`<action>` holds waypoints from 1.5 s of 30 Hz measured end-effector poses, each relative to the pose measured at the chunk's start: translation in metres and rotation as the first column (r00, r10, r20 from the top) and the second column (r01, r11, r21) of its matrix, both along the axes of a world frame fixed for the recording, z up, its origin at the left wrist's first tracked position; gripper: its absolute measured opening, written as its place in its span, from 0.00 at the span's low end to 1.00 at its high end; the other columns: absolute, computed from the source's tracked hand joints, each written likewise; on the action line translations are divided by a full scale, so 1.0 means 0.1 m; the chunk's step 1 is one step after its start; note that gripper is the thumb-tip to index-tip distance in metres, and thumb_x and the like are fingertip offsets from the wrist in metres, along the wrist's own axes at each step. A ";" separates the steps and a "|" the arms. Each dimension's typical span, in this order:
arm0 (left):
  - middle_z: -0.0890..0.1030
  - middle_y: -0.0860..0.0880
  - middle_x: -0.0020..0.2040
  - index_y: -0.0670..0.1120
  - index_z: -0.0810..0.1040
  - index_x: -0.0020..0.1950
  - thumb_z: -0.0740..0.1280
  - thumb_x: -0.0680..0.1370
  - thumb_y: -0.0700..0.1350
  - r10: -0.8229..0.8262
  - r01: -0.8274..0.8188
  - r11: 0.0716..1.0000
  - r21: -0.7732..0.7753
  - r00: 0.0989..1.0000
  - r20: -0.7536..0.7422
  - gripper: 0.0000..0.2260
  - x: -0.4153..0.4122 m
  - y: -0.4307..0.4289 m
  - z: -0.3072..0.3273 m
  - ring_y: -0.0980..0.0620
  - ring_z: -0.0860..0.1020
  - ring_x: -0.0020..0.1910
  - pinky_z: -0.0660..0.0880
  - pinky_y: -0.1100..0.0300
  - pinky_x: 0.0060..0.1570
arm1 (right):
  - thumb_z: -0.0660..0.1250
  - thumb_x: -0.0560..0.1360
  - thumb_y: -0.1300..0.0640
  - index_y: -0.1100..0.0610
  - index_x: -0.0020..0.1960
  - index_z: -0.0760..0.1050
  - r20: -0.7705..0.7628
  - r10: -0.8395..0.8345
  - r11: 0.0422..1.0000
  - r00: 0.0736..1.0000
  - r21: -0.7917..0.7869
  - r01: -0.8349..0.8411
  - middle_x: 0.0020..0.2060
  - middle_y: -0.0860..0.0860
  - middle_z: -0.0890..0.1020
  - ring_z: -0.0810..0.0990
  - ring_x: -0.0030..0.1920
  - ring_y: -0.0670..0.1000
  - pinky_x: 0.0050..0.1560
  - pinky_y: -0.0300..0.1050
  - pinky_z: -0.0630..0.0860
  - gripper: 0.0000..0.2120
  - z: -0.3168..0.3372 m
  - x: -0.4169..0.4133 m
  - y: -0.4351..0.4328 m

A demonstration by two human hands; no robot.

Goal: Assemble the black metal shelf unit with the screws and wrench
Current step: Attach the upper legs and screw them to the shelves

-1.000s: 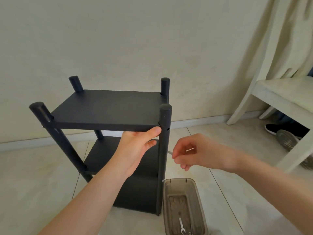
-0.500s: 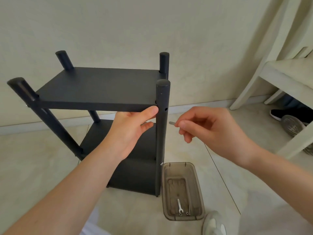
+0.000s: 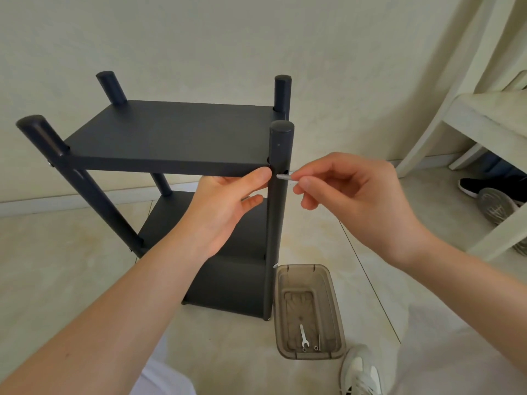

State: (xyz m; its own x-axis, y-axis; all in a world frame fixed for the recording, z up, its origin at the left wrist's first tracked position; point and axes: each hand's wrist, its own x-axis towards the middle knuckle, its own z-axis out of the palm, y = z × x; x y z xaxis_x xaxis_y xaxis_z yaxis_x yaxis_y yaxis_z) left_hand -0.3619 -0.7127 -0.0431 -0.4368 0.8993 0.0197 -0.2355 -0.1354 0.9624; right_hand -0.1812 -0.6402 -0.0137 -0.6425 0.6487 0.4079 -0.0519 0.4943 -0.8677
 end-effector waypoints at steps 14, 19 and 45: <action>0.87 0.55 0.48 0.58 0.87 0.41 0.75 0.66 0.53 -0.004 0.004 1.000 0.005 1.000 -0.005 0.06 0.01 0.00 0.00 0.55 0.85 0.52 0.79 0.69 0.40 | 0.69 0.77 0.63 0.54 0.49 0.83 0.015 -0.079 0.997 0.997 0.015 0.079 0.38 0.49 0.85 0.84 0.38 0.49 0.43 0.40 0.82 0.06 -0.06 0.03 0.05; 0.87 0.54 0.48 0.59 0.87 0.42 0.75 0.66 0.53 -0.025 0.025 1.000 0.011 0.999 -0.026 0.06 0.01 -0.01 0.00 0.55 0.85 0.53 0.80 0.66 0.43 | 0.68 0.77 0.63 0.49 0.55 0.82 0.071 -0.034 0.997 0.997 0.070 0.029 0.43 0.43 0.86 0.85 0.41 0.45 0.47 0.35 0.81 0.12 -0.07 0.03 -0.04; 0.87 0.50 0.53 0.55 0.87 0.46 0.75 0.68 0.52 -0.017 0.018 0.999 0.028 1.000 -0.018 0.08 0.01 -0.01 -0.01 0.51 0.84 0.56 0.78 0.61 0.49 | 0.69 0.77 0.62 0.51 0.47 0.82 0.026 -0.130 0.991 0.991 0.021 0.129 0.38 0.45 0.86 0.84 0.37 0.45 0.44 0.35 0.80 0.07 -0.06 -0.11 -0.02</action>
